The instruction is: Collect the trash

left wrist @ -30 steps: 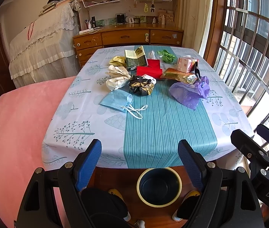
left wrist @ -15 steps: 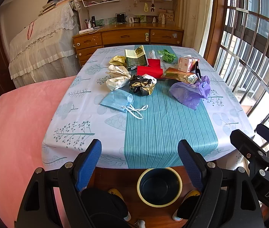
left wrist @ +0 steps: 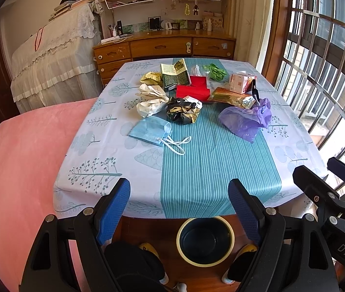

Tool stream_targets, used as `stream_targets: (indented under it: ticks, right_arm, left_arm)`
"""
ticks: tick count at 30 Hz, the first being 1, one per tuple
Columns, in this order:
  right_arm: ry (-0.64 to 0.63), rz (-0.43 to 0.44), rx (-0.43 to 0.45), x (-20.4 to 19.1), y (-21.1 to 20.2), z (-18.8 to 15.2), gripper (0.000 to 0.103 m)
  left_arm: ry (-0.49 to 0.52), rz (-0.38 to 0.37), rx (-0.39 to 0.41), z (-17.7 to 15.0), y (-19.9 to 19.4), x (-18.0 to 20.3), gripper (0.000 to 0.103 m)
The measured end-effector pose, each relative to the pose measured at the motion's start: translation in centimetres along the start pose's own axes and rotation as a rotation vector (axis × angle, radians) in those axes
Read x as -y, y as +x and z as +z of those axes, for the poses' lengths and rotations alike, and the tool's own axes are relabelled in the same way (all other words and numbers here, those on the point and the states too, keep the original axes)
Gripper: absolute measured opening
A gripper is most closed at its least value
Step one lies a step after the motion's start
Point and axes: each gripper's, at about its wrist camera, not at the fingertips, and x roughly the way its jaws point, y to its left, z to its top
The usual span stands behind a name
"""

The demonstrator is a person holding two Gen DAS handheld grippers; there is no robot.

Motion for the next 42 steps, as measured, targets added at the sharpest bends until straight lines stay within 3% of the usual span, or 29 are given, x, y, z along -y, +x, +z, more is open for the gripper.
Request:
stream_targets:
  ticks: [7,19,28,36,42]
  right_arm:
    - [-0.009,-0.007,-0.009,0.4,1.1,0.2,0.083]
    - [-0.035,-0.004,-0.045,-0.8,4.9,3.8,0.083]
    - [-0.062,-0.046,-0.032,-0.7,8.3,7.7,0.082]
    - [0.001,-0.077,-0.035,2.3,11.3,12.1,0.082]
    - [0.102,-0.077,-0.096,6.3,15.1,14.2,0.082]
  left_arm:
    - [0.005,0.003,-0.020,1.5,1.7,-1.5,0.084]
    - [-0.014,-0.020,-0.048,4.8,5.2,-3.9,0.082]
    - [-0.030,0.046,-0.018,9.5,7.6,-8.0,0.081]
    - [-0.020,0.003,-0.039,14.4,11.0,-9.8,0.081]
    - [0.058,-0.050,-0.072,18.1,15.4,-7.8,0.081]
